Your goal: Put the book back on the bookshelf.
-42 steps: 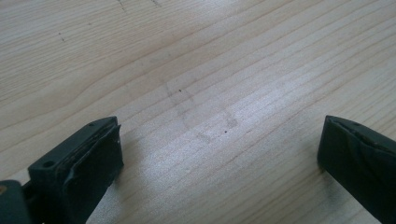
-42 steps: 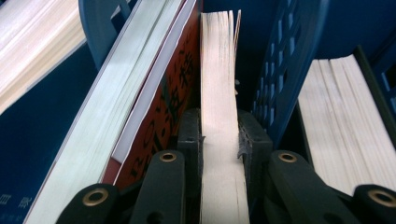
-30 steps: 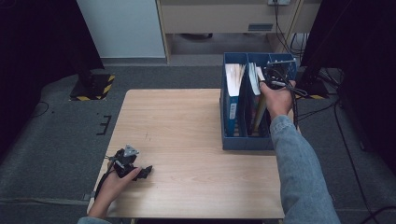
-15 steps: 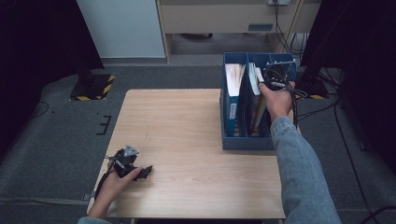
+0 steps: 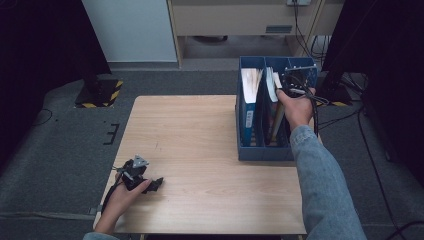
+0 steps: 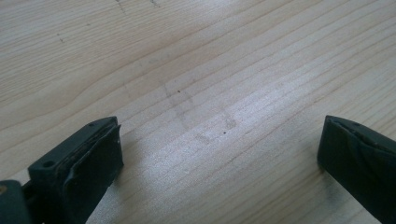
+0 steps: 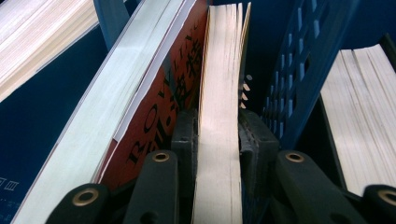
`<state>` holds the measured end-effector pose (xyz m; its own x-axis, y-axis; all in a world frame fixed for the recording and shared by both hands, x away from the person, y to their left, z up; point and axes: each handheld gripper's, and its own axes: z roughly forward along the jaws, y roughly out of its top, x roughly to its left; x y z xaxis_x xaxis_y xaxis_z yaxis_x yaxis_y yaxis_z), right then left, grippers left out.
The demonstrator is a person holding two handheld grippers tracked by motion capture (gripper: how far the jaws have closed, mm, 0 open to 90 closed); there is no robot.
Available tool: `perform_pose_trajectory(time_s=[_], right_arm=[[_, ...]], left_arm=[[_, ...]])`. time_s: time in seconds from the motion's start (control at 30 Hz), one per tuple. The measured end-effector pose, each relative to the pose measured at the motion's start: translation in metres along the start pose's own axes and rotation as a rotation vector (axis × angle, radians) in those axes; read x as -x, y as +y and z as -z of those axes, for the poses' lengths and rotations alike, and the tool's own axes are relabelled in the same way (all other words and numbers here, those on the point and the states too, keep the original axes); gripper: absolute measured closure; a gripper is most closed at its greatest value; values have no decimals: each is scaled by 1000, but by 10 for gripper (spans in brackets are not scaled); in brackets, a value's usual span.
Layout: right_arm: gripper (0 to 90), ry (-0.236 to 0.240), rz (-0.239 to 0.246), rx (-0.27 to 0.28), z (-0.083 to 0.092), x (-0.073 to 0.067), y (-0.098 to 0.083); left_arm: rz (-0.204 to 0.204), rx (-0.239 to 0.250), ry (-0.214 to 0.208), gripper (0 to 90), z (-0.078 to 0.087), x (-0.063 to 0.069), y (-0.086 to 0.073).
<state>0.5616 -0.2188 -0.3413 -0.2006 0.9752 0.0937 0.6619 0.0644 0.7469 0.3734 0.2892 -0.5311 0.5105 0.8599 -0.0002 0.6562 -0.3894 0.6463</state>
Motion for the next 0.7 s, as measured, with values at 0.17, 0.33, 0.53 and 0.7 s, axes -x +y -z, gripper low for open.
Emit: perform_pose_trajectory(time_s=[0.17,0.33,0.53,0.7], right_arm=[[637,3,-3,2,4,1,0],[583,4,-2,18,13,4,2],[567,4,10,34,26,4,4],[554,1,26,41,38,3,3]], left_arm=[[0,-1,0,0,0,0,0],[0,0,0,0,0,0,0],[0,0,1,0,0,1,0],[0,1,1,0,0,1,0]])
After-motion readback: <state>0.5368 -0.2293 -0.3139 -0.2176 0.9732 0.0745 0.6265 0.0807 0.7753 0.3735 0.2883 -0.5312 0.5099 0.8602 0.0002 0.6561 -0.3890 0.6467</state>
